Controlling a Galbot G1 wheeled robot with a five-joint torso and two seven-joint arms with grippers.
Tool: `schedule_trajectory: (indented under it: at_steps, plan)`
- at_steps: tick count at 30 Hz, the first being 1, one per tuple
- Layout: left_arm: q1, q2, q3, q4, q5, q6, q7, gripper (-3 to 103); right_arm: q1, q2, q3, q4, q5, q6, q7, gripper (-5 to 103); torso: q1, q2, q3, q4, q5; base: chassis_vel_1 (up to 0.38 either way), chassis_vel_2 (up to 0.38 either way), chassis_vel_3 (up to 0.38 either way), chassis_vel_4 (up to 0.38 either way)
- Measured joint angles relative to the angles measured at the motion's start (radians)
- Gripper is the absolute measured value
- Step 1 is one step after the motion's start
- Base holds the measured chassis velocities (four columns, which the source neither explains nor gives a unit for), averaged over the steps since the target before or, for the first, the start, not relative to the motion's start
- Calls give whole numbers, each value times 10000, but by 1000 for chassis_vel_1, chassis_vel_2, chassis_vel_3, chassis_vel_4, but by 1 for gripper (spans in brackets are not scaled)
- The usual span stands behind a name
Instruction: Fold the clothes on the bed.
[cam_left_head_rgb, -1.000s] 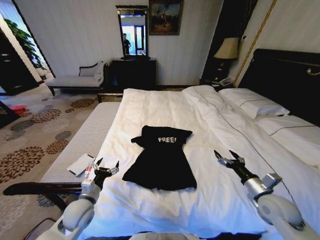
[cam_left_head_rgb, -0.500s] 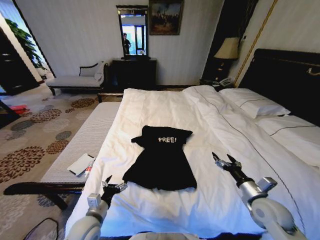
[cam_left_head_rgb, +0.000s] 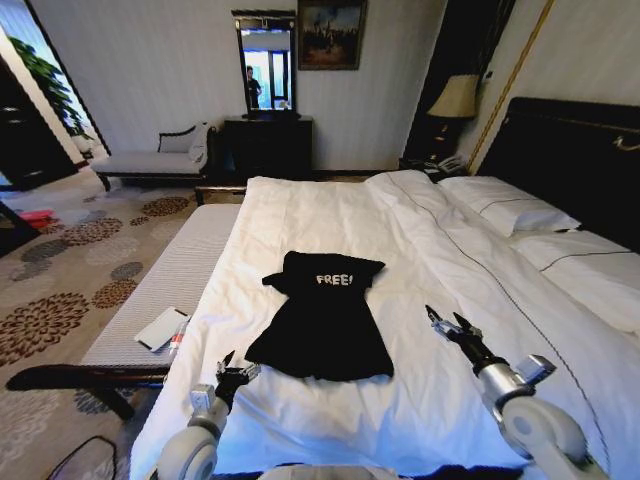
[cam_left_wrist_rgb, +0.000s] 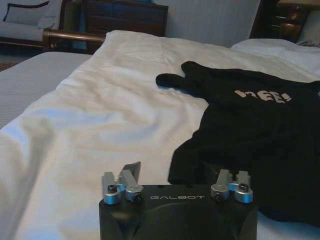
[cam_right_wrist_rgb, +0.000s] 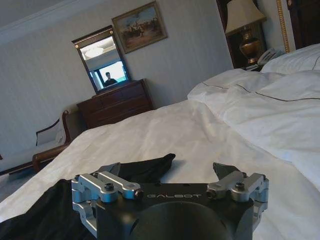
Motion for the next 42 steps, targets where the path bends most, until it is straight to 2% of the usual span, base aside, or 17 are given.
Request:
schedule_trajectory:
  at_steps: [1, 2, 3, 4, 6, 9, 10, 12, 15, 16, 19, 26, 31, 34, 38, 42]
  plan:
    - [-43, -9, 37, 23, 1, -22, 5, 64, 11, 0, -9, 0, -15, -2, 21, 100, 0, 0, 0, 0, 0, 0, 0, 0, 0]
    - [-43, -9, 37, 23, 1, -22, 5, 64, 11, 0, -9, 0, -15, -2, 21, 100, 0, 0, 0, 0, 0, 0, 0, 0, 0]
    - [-87, -21, 69, 48, 2, -31, 8, 58, 23, 4, -28, 2, -29, -7, 47, 100, 0, 0, 0, 0, 0, 0, 0, 0, 0]
    - [-133, -37, 99, 77, -1, -33, 8, 58, 40, 10, -47, 5, -49, -13, 70, 100, 0, 0, 0, -1, 0, 0, 0, 0, 0]
    - [-196, -67, 142, 130, -49, -34, 5, 47, 49, 12, -68, 11, -72, -22, 92, 100, 0, 0, 0, 0, 0, 0, 0, 0, 0]
    - [-212, -81, 184, 167, -104, -20, 2, 42, 62, 12, -82, 12, -82, -31, 128, 100, 0, 0, 0, 0, 0, 0, 0, 0, 0]
    - [-221, -88, 210, 223, -110, -9, 3, 31, 62, 12, -88, 12, -96, -35, 149, 100, 0, 0, 0, 0, 0, 0, 0, 0, 0]
    - [-234, -97, 221, 262, -111, -4, 2, 31, 57, 11, -91, 12, -98, -36, 158, 100, 0, 0, 0, 0, 0, 0, 0, 0, 0]
    - [-304, -121, 263, 316, -176, 26, -6, 15, 8, -6, -71, 15, -95, -37, 188, 100, 0, 0, 0, -1, 0, 0, 0, 0, 0]
    - [-304, -121, 263, 316, -176, 26, -6, 15, 8, -6, -71, 15, -95, -37, 188, 100, 0, 0, 0, -1, 0, 0, 0, 0, 0]
    - [-343, -124, 291, 310, -204, 52, -41, 2, -12, -19, -47, 15, -90, -38, 202, 100, 0, 0, 0, 0, 0, 0, 0, 0, 0]
    - [-210, -162, 242, 184, -187, 56, -80, 0, -133, 24, -51, 247, 160, -200, 350, 100, 1, 0, 0, 0, 0, 0, 0, 0, 0]
    - [100, -162, 116, -81, -142, 56, -101, 0, -548, 126, -184, 866, 1302, -1073, 512, 100, 0, 0, 0, -1, -1, 0, 0, 0, 0]
    - [285, -140, 17, -297, -122, 55, -143, 0, -760, 193, -579, 1193, 2337, -1945, 793, 100, 0, 0, -1, 0, -4, 0, 0, 0, 0]
    - [405, -105, -74, -436, -114, 55, -180, 0, -764, 314, -1352, 1011, 2622, -2523, 1054, 100, 0, 0, 0, -1, -2, 0, 0, 0, 0]
    - [507, -87, -138, -591, -118, 55, -219, 0, -492, 444, -1847, 496, 2729, -2787, 1209, 100, 0, 0, -1, 0, 0, 0, 0, 0, 0]
